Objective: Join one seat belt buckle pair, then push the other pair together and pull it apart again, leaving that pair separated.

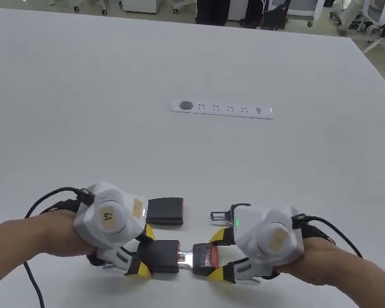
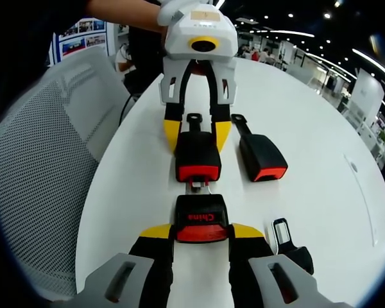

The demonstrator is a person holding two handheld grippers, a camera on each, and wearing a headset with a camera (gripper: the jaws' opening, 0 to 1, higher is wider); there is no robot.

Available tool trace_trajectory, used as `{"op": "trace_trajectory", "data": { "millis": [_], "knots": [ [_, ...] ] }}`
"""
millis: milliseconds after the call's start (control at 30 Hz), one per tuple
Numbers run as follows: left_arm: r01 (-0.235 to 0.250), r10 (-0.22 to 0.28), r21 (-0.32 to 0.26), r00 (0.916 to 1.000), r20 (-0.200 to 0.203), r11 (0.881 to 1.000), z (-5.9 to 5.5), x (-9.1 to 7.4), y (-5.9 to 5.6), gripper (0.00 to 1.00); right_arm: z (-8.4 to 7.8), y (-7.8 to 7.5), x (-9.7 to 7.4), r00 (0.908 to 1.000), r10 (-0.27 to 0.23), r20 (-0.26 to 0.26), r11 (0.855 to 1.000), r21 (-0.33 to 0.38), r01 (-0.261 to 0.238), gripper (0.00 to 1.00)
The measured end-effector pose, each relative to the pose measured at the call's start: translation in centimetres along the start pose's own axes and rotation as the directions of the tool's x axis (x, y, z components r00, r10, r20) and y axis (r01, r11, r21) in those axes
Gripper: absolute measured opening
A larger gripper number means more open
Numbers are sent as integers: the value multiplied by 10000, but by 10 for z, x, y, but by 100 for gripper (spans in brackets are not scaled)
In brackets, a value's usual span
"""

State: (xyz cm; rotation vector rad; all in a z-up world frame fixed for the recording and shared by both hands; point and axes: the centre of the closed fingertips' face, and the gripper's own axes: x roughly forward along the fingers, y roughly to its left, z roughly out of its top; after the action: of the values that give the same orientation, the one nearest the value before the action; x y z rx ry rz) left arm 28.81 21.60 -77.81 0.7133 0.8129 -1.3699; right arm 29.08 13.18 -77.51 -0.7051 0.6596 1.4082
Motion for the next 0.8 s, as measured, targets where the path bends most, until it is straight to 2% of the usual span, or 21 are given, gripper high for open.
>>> {"op": "trace_trajectory", "data": {
  "millis": [800],
  "knots": [
    [9, -9, 27, 10000, -77, 10000, 2, -1, -2, 33, 5, 2, 2, 9998, -33, -212, 9999, 167, 36, 28]
  ]
}}
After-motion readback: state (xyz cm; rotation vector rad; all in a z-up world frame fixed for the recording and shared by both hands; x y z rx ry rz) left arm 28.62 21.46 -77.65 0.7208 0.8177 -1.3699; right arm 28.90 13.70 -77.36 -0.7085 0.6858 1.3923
